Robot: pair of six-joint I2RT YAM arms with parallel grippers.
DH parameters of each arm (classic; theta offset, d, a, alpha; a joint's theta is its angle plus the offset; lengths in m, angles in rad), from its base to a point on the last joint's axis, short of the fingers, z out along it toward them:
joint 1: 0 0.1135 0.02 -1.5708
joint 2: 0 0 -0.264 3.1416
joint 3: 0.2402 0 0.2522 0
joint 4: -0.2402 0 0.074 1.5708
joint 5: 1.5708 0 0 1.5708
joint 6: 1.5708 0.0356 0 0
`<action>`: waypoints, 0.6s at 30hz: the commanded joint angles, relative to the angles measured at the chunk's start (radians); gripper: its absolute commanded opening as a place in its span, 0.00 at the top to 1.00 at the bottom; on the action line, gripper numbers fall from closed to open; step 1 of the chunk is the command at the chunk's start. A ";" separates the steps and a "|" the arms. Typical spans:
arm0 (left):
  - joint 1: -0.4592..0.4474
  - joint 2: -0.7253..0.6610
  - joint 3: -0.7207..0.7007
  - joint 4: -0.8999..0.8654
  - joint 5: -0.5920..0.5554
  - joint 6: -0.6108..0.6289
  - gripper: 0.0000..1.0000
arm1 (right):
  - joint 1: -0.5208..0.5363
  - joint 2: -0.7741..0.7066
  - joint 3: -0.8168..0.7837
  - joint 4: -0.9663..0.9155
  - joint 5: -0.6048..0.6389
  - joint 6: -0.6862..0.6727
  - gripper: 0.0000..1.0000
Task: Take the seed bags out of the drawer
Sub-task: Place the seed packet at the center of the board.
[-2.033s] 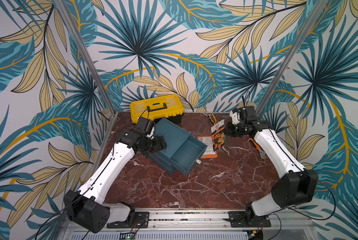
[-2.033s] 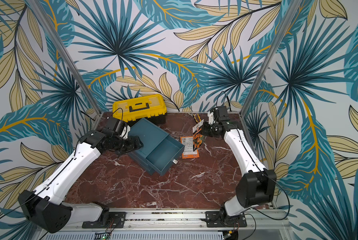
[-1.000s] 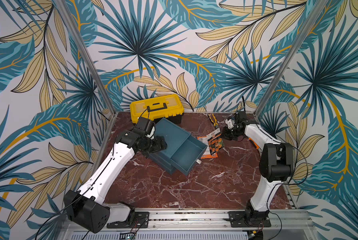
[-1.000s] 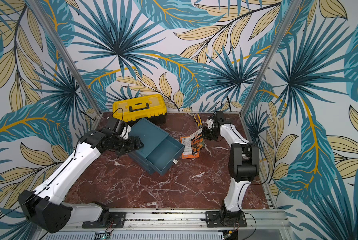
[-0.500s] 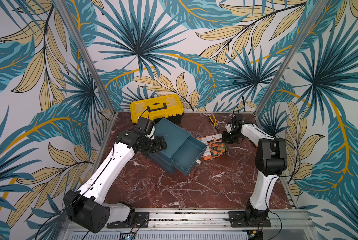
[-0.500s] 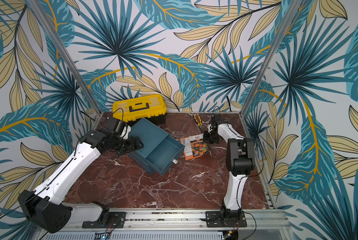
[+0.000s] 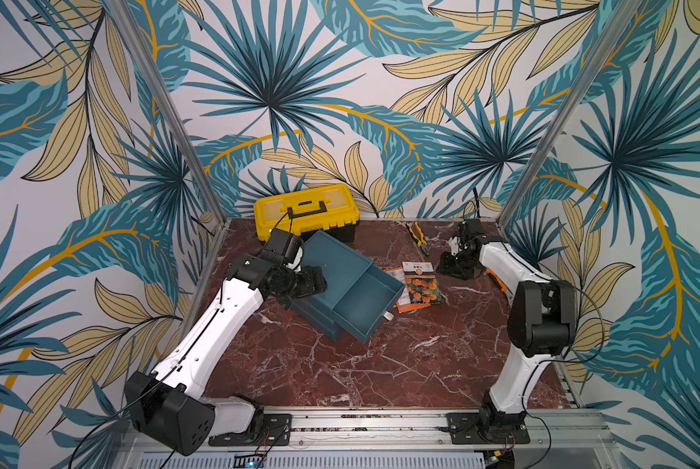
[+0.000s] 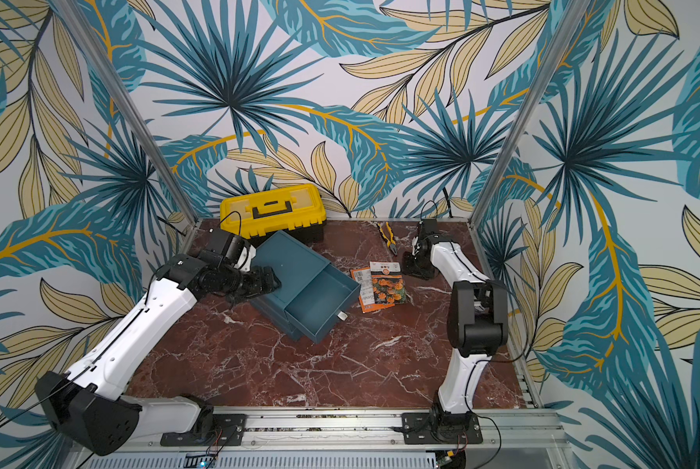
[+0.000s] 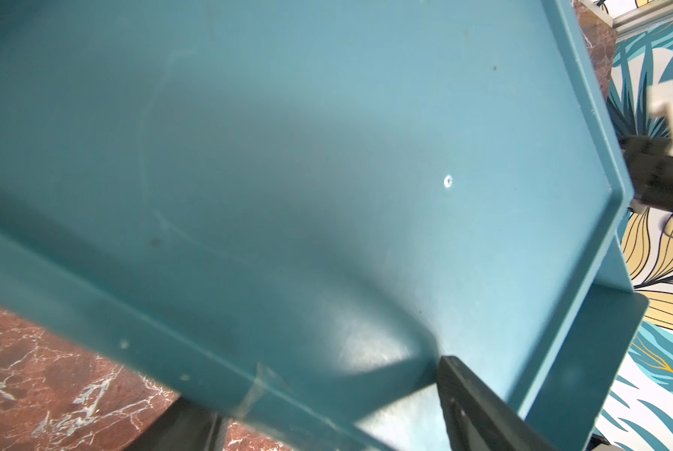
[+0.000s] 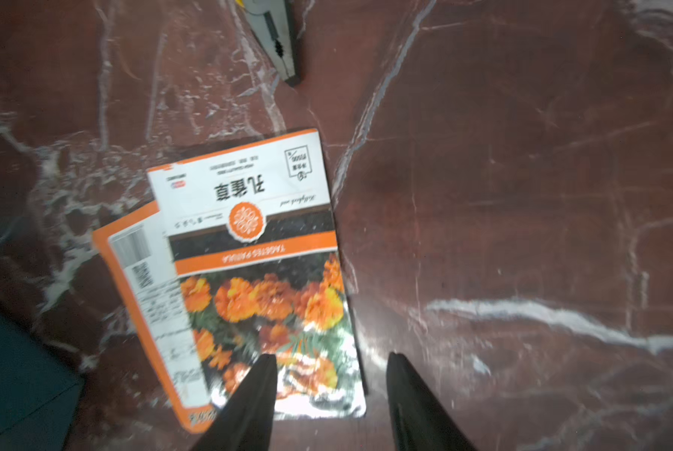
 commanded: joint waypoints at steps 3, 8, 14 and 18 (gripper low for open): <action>-0.003 -0.022 0.004 0.018 -0.006 0.014 0.13 | 0.039 -0.286 -0.190 0.066 -0.156 0.156 0.55; -0.004 -0.025 0.009 0.019 -0.003 0.010 0.13 | 0.142 -0.577 -0.425 0.192 -0.246 0.312 0.68; -0.003 -0.033 0.020 0.024 0.004 -0.003 0.13 | 0.367 -0.792 -0.568 0.356 -0.250 0.454 0.85; -0.003 -0.050 0.024 0.031 0.009 -0.023 0.13 | 0.481 -0.797 -0.588 0.385 -0.200 0.496 0.90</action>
